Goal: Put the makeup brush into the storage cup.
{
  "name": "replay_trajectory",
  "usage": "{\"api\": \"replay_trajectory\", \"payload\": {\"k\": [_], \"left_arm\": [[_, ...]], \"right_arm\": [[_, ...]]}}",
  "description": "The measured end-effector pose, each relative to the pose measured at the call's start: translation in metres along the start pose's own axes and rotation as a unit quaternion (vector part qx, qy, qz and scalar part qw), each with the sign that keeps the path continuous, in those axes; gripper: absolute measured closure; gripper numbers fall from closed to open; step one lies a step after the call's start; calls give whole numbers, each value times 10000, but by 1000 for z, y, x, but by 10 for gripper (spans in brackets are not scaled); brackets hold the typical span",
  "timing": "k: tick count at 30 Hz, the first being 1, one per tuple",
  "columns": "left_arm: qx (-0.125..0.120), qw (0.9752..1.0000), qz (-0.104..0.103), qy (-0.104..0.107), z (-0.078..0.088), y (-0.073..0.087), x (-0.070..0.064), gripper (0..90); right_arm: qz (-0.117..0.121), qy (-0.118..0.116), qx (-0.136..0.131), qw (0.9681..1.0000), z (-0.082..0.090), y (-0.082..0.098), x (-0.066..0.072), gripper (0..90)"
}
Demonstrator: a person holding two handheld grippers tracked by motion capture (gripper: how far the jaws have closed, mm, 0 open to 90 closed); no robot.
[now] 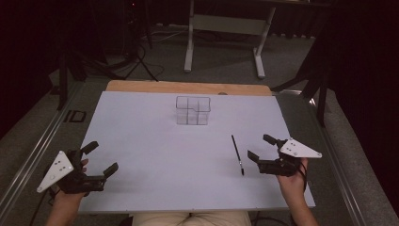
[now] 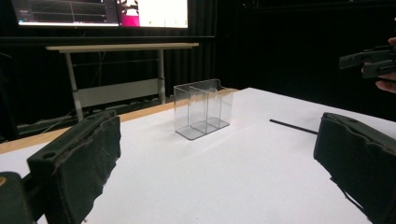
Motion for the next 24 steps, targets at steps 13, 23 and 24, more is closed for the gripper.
{"api": "replay_trajectory", "payload": {"k": [13, 23, 24], "left_arm": [[-14, 10000, 21, 20, 0, -1, -1, 16], [27, 10000, 42, 7, 0, 0, -1, 15], [23, 10000, 48, 9, 0, 0, -1, 15]], "right_arm": [[-235, -169, -28, 9996, 2, -5, 1, 112], [62, -112, 155, 9998, -6, 1, -4, 101], [120, -107, 192, 9997, -7, 2, -4, 101]]}}
Point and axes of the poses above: each handheld gripper's, and its own axes: z roughly backward along the jaws, y roughly out of its underside, x roughly to its left, the point moved 1 cm from there along -z, roughly forward along the jaws, and after that the axes turned 15 degrees about -x, right-handed, at the moved point
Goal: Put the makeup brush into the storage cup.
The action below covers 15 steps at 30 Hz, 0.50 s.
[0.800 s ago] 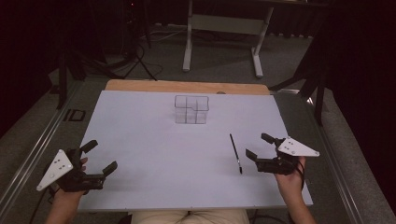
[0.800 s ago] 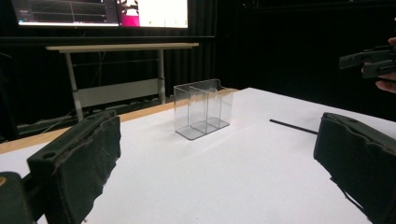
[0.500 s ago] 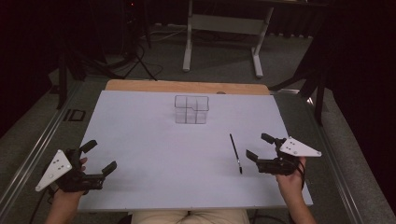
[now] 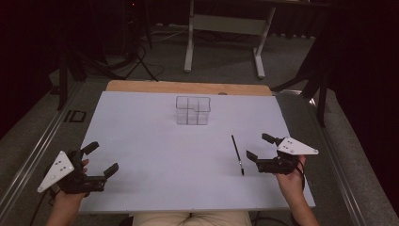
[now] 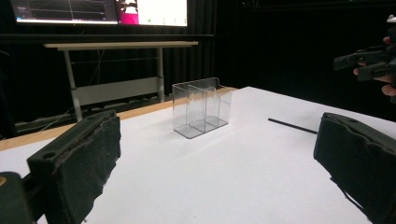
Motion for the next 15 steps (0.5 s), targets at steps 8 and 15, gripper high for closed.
{"api": "replay_trajectory", "payload": {"k": [8, 15], "left_arm": [[12, 10000, -17, -7, 0, 0, 0, 16], [13, 10000, 0, -9, 0, -1, 0, 16]], "right_arm": [[-119, 610, 632, 9961, -7, 18, -13, 101], [-774, 1212, 1517, 9779, -8, 36, -36, 87]]}}
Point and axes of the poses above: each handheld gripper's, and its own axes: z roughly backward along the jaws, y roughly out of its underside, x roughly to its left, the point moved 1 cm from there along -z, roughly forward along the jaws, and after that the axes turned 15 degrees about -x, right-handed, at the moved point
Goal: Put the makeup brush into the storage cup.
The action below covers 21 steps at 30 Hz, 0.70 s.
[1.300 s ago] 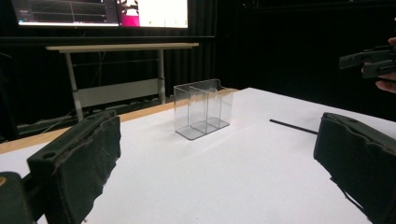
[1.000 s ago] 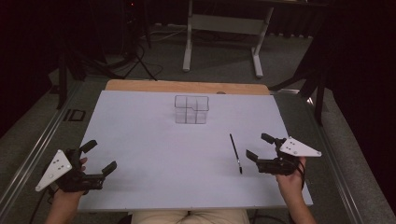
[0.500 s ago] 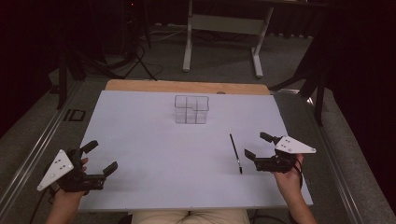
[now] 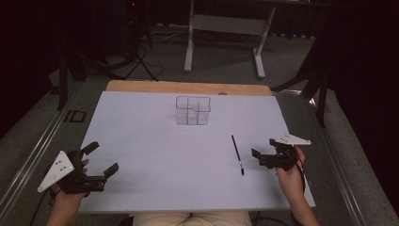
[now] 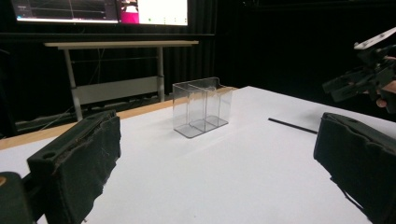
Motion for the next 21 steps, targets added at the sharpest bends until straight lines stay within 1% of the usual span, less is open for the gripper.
{"api": "replay_trajectory", "payload": {"k": [1, 2, 3, 4, 5, 6, 7, 8, 9, 11, 12, 13, 14, 15, 16, 17, 19, 20, 21], "left_arm": [[4, 10000, -3, 3, 0, 0, 0, 16], [-1, 10000, -3, 2, 0, 0, 0, 15], [-7, 10000, -1, 1, 0, 0, 0, 16], [-2, 10000, -1, 1, 0, 0, 0, 16], [0, 10000, -6, 1, 0, 0, 0, 16], [10, 10000, -7, -1, 0, 0, -1, 15], [21, 10000, -19, 1, 0, 0, -1, 15], [20, 10000, -19, 4, -1, 0, -1, 15], [28, 10000, -22, 9, -1, 0, -1, 15], [29, 10000, -19, 7, -1, 0, -1, 16], [22, 10000, -10, 4, -1, 0, -1, 16], [16, 10000, -17, -6, -1, 0, -1, 16], [15, 10000, -18, -16, -1, -1, -1, 16], [2, 10000, -16, -35, 0, -1, -1, 15], [-2, 10000, -25, -40, 0, -2, 0, 15], [-13, 10000, -14, -54, 0, -2, -1, 15], [-24, 10000, -19, -65, 0, -3, -1, 16], [-20, 10000, -25, -73, 0, -3, -1, 15], [-22, 10000, -21, -74, 0, -3, 0, 16]], "right_arm": [[-53, 136, 150, 9998, -1, 2, -3, 87], [-158, 175, 216, 9995, -1, 3, -5, 87], [-222, 271, 313, 9989, -2, 4, -7, 88], [-270, 514, 462, 9972, -2, 5, -10, 88], [-351, 659, 631, 9952, -2, 6, -13, 88], [-432, 831, 859, 9919, -3, 9, -16, 88], [-470, 1053, 1149, 9867, -3, 12, -19, 88], [-512, 1158, 1376, 9824, -3, 15, -21, 88], [-562, 1199, 1528, 9793, -3, 18, -23, 88], [-707, 1273, 1741, 9739, -2, 21, -25, 88], [-777, 1287, 1780, 9725, -1, 21, -26, 87], [-788, 1291, 1856, 9709, -1, 20, -26, 87], [-804, 1289, 1884, 9703, 0, 19, -26, 88], [-775, 1297, 1947, 9691, 0, 17, -25, 88], [-690, 1306, 2072, 9671, 0, 16, -24, 88], [-682, 1317, 2161, 9650, 1, 15, -23, 88], [-768, 1294, 2401, 9590, 1, 13, -23, 88], [-791, 1248, 2580, 9548, 1, 13, -23, 88], [-832, 1241, 2685, 9516, 2, 13, -24, 88]]}}
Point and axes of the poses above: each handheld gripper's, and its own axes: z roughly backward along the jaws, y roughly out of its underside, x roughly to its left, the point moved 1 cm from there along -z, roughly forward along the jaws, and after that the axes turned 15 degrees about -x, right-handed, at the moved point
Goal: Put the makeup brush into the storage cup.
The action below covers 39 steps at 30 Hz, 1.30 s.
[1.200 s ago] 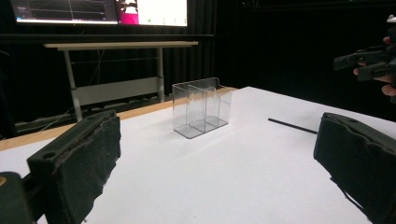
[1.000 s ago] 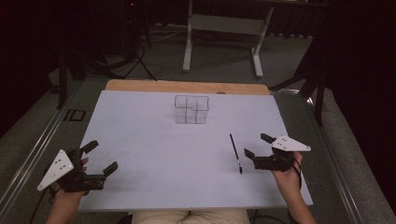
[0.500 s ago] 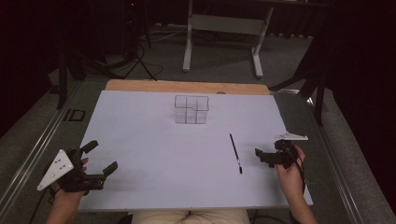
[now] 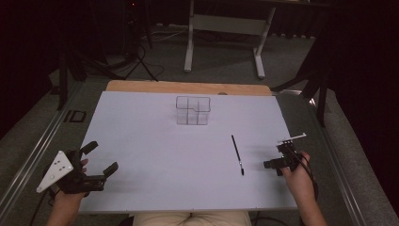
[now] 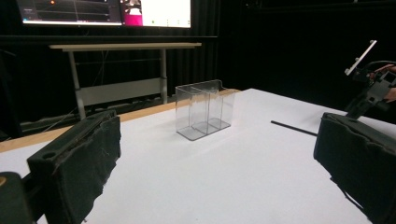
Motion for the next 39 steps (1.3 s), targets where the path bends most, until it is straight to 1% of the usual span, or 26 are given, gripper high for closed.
{"api": "replay_trajectory", "payload": {"k": [1, 2, 4, 5, 8, 9, 10, 12, 13, 14, 15, 16, 17, 18, 19, 20, 22, 25, 26, 28, 30, 31, 32, 35, 37, 39], "left_arm": [[6, 10000, 8, -8, 0, 0, 0, 16], [15, 10000, 4, -12, 0, 0, 0, 15], [23, 10000, -8, -11, 0, 0, 0, 15], [13, 10000, -2, -10, -1, 0, 0, 16], [6, 10000, 19, -7, -1, 0, 0, 15], [6, 10000, 19, -7, -1, 0, 0, 15], [0, 10000, 24, 5, -1, 0, -1, 15], [18, 10000, -2, 10, -2, 0, -1, 16], [21, 10000, -6, 27, -2, 0, -2, 15], [38, 10000, -20, 30, -2, 0, -2, 15], [38, 10000, -20, 30, -2, 0, -2, 16], [57, 10000, -15, 50, -3, 0, -3, 16], [67, 10000, -20, 59, -3, 1, -3, 16], [74, 10000, -20, 63, -3, 1, -4, 16], [68, 10000, -3, 69, -3, 1, -4, 15], [64, 9999, 22, 80, -3, 1, -4, 15], [82, 9999, 24, 84, -3, 2, -3, 15], [84, 9999, 28, 76, -3, 2, -3, 15], [79, 9999, 37, 74, -3, 1, -3, 15], [74, 9999, 46, 73, -3, 1, -3, 15], [69, 9999, 57, 63, -3, 1, -3, 15], [75, 9999, 46, 56, -3, 1, -3, 15], [70, 9999, 59, 46, -3, 1, -3, 15], [75, 9999, 75, 43, -3, 2, -3, 15], [92, 9999, 61, 54, -3, 2, -3, 15], [88, 9999, 72, 60, -3, 2, -3, 15]], "right_arm": [[-6, -19, 138, 9999, 1, 0, 0, 89], [27, -90, 376, 9992, 1, 1, -1, 89], [12, -175, 614, 9980, 3, 0, -1, 89], [66, -197, 746, 9970, 5, -1, -1, 89], [113, -322, 1024, 9942, 9, -4, 0, 121], [113, -322, 1024, 9942, 9, -4, 0, 121], [258, -330, 1243, 9914, 11, -5, 4, 128], [313, -374, 1431, 9885, 11, -6, 7, 128], [348, -419, 1547, 9865, 11, -7, 9, 128], [355, -462, 1617, 9851, 11, -7, 10, 127], [355, -462, 1617, 9851, 11, -7, 10, 127], [367, -494, 1671, 9840, 11, -8, 12, 127], [430, -608, 1840, 9801, 10, -9, 16, 127], [499, -571, 1921, 9784, 10, -10, 19, 126], [539, -608, 1996, 9765, 10, -11, 20, 124], [522, -683, 2041, 9752, 10, -12, 23, 123], [585, -738, 2065, 9739, 12, -16, 26, 118], [637, -807, 2051, 9733, 14, -21, 32, 115], [649, -811, 2024, 9738, 15, -23, 34, 114], [599, -909, 1940, 9749, 15, -27, 37, 102], [500, -919, 1788, 9783, 15, -32, 40, 102], [506, -905, 1724, 9796, 15, -34, 41, 102], [534, -827, 1642, 9815, 14, -37, 43, 102], [507, -745, 1494, 9847, 14, -43, 49, 102], [473, -736, 1444, 9857, 14, -46, 54, 103], [478, -755, 1447, 9854, 13, -47, 56, 103]]}}
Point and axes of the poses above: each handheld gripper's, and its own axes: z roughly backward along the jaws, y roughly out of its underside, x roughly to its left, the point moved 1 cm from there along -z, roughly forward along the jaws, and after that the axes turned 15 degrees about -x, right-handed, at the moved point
